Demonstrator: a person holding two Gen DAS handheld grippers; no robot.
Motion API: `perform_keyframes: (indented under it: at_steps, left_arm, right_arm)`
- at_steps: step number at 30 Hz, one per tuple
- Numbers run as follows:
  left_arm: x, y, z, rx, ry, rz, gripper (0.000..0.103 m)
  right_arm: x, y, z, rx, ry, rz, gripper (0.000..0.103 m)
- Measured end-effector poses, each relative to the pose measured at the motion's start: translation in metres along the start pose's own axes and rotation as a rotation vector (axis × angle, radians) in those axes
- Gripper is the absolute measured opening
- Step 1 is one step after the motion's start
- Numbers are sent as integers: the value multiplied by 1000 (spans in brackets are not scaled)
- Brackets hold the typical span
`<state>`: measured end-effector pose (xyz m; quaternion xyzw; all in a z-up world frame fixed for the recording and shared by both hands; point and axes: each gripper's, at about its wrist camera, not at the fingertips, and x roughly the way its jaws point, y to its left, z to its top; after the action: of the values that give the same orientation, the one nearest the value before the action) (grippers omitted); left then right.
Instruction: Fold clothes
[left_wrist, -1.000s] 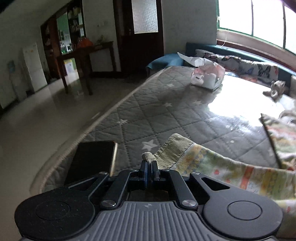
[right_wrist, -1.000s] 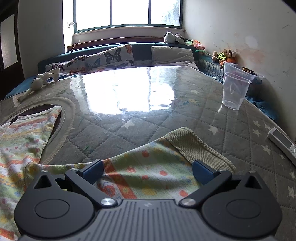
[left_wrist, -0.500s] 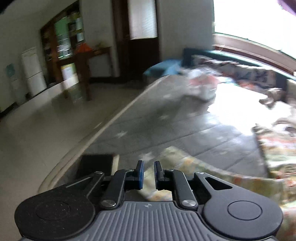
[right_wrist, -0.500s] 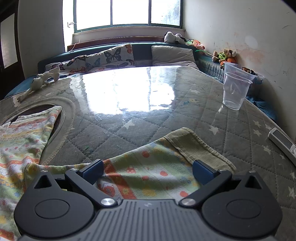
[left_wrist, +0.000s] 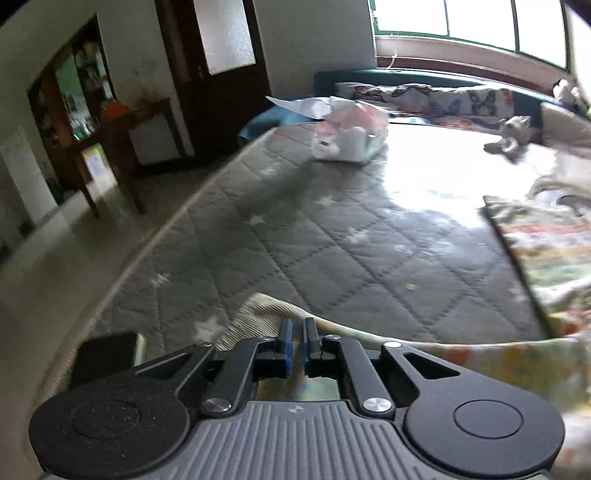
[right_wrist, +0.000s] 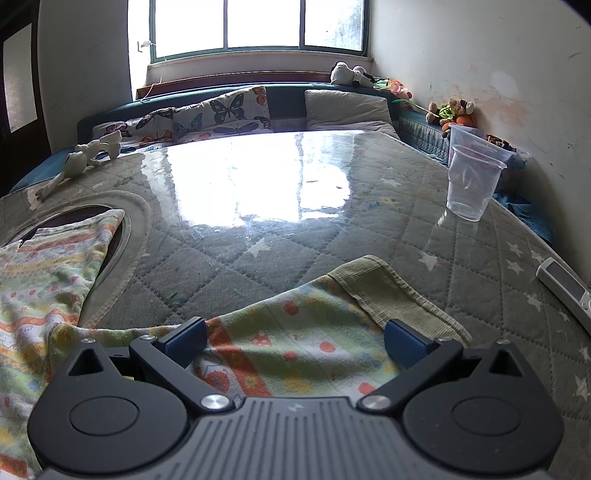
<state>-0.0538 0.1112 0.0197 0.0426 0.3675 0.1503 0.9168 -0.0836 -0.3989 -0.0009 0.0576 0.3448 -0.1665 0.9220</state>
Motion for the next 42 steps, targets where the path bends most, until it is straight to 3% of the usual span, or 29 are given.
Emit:
perform_keyframes:
  at_steps: [3,6,8,10,11,12,18,25,32,39,42]
  left_arm:
    - [1,2,10,-4,32,-28,5]
    - [-7,2,23,-66,50,-145,7]
    - [-16,-11,32,-57,34,-214,11]
    - [-25,-28,42,-23,14,-278,27]
    - [-28,-40,48,2,4,-311,41]
    - [-29,-50,52,25,-3,-330,46]
    - [-9,-106,78,143,-15,-369,46]
    - [25,-133,93,195,16,-382,44]
    - [48,-139,95,202,56,-399,26]
    - [50,-145,97,241,35,-432,9]
    - [51,-147,99,246,24,-444,5]
  right_arm:
    - [-1,0,3,-14,11,7,103]
    - [-5,5,10,-54,15,14,103]
    - [-9,12,16,-91,14,55,103]
    - [-12,22,23,-126,13,94,102]
    - [-12,28,26,-144,14,116,101]
    - [-12,32,29,-155,16,136,98]
    - [3,73,53,-213,49,288,78]
    - [31,114,73,-270,78,388,60]
    - [65,143,90,-281,101,409,47]
    - [86,151,94,-265,131,420,26]
    - [86,153,94,-270,125,415,9]
